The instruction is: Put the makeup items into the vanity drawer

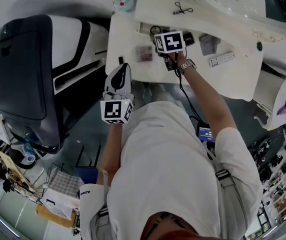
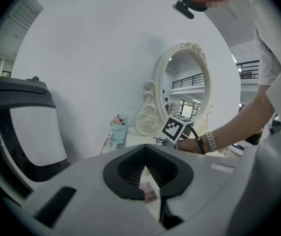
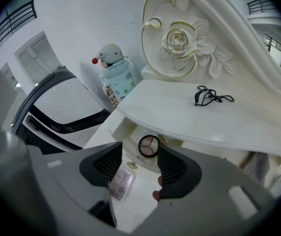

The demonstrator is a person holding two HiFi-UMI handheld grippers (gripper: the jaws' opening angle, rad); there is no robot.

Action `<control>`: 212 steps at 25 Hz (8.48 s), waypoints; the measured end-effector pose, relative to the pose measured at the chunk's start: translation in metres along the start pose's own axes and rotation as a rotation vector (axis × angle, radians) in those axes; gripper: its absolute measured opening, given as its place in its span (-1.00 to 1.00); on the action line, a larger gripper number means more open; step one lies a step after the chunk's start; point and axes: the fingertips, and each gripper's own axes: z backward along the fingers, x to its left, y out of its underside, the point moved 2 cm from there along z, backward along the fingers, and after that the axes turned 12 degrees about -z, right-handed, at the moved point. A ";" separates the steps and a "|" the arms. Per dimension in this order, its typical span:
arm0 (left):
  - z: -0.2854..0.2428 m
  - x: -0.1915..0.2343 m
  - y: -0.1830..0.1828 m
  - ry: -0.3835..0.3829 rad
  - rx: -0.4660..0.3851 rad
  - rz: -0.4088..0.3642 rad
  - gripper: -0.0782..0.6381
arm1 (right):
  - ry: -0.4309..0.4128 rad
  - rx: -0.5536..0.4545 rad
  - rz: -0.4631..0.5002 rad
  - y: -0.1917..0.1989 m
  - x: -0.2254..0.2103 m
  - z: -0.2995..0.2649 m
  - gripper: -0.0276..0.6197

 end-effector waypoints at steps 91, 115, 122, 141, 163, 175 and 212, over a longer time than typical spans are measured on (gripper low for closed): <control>-0.010 -0.091 -0.101 0.371 -0.191 -0.129 -0.76 | 0.083 -0.647 0.250 0.029 0.004 0.294 -0.89; -0.018 -0.065 -0.099 0.078 -0.135 -0.102 -0.76 | 0.121 -0.024 0.162 0.049 -0.161 0.029 0.12; -0.024 -0.063 -0.095 0.049 -0.129 -0.084 -0.76 | 0.155 0.023 0.153 0.052 -0.171 0.012 0.13; -0.019 -0.055 -0.092 0.120 -0.166 -0.056 -0.76 | 0.049 0.021 -0.035 0.061 -0.122 0.064 0.02; 0.022 0.042 -0.072 0.122 -0.217 0.028 -0.76 | 0.013 0.248 -0.026 0.029 0.026 0.013 0.02; 0.007 0.084 -0.075 0.139 -0.224 0.026 -0.76 | 0.103 0.239 -0.150 0.002 0.016 -0.014 0.03; 0.011 0.028 -0.083 0.371 -0.254 -0.042 -0.76 | 0.070 -0.298 -0.141 0.019 0.046 0.138 -0.90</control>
